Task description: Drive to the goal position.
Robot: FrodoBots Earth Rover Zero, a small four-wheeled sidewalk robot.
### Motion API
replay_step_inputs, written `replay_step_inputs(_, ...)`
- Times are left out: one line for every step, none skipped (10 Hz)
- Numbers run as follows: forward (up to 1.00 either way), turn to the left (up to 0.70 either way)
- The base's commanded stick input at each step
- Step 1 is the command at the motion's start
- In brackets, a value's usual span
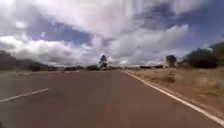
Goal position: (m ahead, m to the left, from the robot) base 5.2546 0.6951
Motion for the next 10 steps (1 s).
replay_step_inputs(0.70,0.00)
replay_step_inputs(0.70,0.00)
replay_step_inputs(0.70,0.00)
replay_step_inputs(0.70,0.00)
replay_step_inputs(0.70,0.00)
replay_step_inputs(0.70,0.00)
replay_step_inputs(0.70,0.00)
replay_step_inputs(0.70,0.00)
replay_step_inputs(0.70,0.00)
replay_step_inputs(0.70,0.00)
